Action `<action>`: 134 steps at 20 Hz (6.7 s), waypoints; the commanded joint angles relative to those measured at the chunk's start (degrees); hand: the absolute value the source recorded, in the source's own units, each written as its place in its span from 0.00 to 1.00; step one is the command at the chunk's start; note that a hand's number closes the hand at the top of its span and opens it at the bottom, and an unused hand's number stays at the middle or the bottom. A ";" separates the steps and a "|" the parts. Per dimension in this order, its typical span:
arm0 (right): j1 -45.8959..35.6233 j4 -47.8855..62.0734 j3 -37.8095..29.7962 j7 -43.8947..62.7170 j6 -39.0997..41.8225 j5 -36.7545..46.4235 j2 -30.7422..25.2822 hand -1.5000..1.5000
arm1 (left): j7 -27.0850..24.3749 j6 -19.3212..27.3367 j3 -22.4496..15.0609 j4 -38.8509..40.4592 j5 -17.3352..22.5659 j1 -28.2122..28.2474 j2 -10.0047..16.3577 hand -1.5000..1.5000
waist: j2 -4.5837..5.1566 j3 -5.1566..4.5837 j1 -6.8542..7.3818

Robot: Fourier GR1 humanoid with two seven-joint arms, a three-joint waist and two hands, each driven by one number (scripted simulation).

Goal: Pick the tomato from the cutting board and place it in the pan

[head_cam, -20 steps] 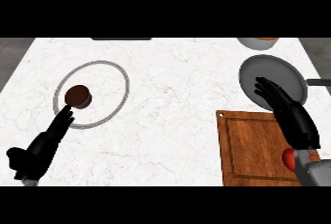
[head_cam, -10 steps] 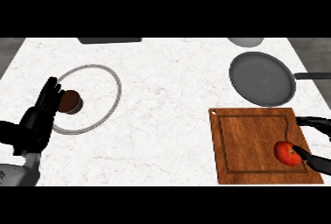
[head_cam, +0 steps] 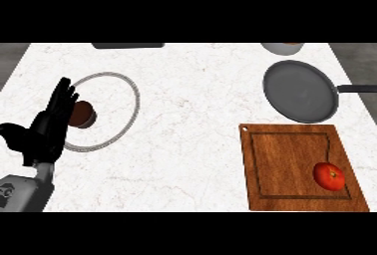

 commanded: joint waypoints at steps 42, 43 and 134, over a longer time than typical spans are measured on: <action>-9.68 -25.27 4.35 42.98 12.39 29.42 14.00 0.00 | 3.52 -6.99 7.60 1.88 -10.34 -3.15 -9.51 0.50 | 0.26 0.00 2.38; -10.06 -22.91 1.47 40.15 15.38 28.35 12.33 0.00 | 5.58 -6.69 7.39 -1.42 -11.55 -1.49 -8.67 0.50 | 0.19 0.01 2.32; -34.55 -32.67 -2.66 52.31 5.41 51.19 52.39 1.00 | 8.16 -15.22 16.50 -1.48 -20.19 -2.99 -16.61 0.50 | 0.47 0.03 2.72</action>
